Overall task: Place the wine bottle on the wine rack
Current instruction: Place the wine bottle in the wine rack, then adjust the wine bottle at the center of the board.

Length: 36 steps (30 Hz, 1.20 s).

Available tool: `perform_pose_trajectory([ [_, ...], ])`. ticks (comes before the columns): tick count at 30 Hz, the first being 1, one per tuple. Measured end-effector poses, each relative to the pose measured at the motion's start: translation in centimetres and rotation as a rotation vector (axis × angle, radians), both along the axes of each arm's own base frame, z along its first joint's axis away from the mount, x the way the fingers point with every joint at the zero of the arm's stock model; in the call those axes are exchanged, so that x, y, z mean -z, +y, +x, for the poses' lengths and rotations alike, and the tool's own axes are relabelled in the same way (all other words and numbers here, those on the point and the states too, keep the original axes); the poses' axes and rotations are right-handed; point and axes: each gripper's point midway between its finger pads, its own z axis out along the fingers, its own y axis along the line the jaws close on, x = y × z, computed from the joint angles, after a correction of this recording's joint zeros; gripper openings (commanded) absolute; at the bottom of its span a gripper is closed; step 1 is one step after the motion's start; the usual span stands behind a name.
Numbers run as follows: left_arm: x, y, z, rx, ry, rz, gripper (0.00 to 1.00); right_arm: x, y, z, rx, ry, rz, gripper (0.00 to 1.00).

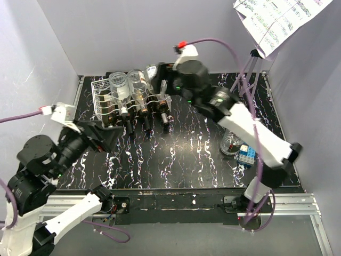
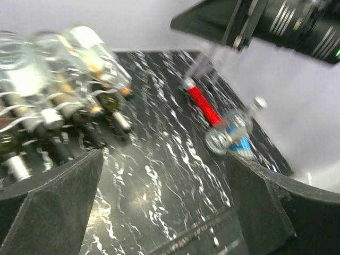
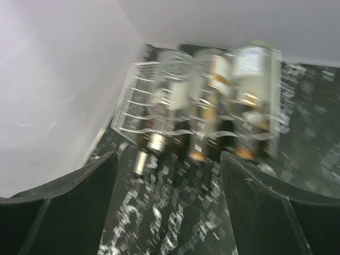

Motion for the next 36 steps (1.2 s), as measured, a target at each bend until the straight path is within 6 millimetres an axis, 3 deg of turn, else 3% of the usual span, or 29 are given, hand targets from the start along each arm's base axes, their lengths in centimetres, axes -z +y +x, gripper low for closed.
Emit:
perform_pose_trajectory([
  [4, 1.4, -4.6, -0.2, 0.224, 0.043, 0.043, 0.98, -1.1, -10.4, -2.5, 0.164, 0.061, -0.101, 0.80],
  [8, 3.0, -9.9, 1.6, 0.398, 0.127, 0.075, 0.98, 0.3, -20.6, -4.8, 0.356, 0.119, -0.166, 0.80],
  [11, 4.6, -14.5, 3.3, 0.498, 0.176, 0.114, 0.98, 1.4, -26.2, -6.8, 0.459, 0.165, -0.190, 0.79],
  [14, 5.7, -20.2, 4.3, 0.610, 0.217, 0.171, 0.98, 2.3, -30.4, -8.2, 0.550, 0.214, -0.207, 0.80],
  [18, 7.0, -27.7, 6.4, 0.689, 0.226, 0.213, 0.98, 4.8, -33.5, -10.4, 0.598, 0.297, -0.245, 0.82],
  [23, 9.4, -34.5, 8.6, 0.714, 0.219, 0.271, 0.98, 6.9, -36.1, -14.2, 0.630, 0.359, -0.228, 0.81],
  [25, 10.4, -37.1, 9.5, 0.706, 0.207, 0.284, 0.98, 6.8, -37.0, -15.6, 0.651, 0.358, -0.205, 0.79],
  [28, 12.8, -39.9, 10.6, 0.689, 0.199, 0.301, 0.93, 6.0, -38.9, -17.5, 0.711, 0.326, -0.158, 0.68],
  [36, 18.4, -45.3, 11.9, 0.695, 0.190, 0.340, 0.92, 2.6, -42.6, -19.3, 0.871, 0.205, -0.032, 0.59],
])
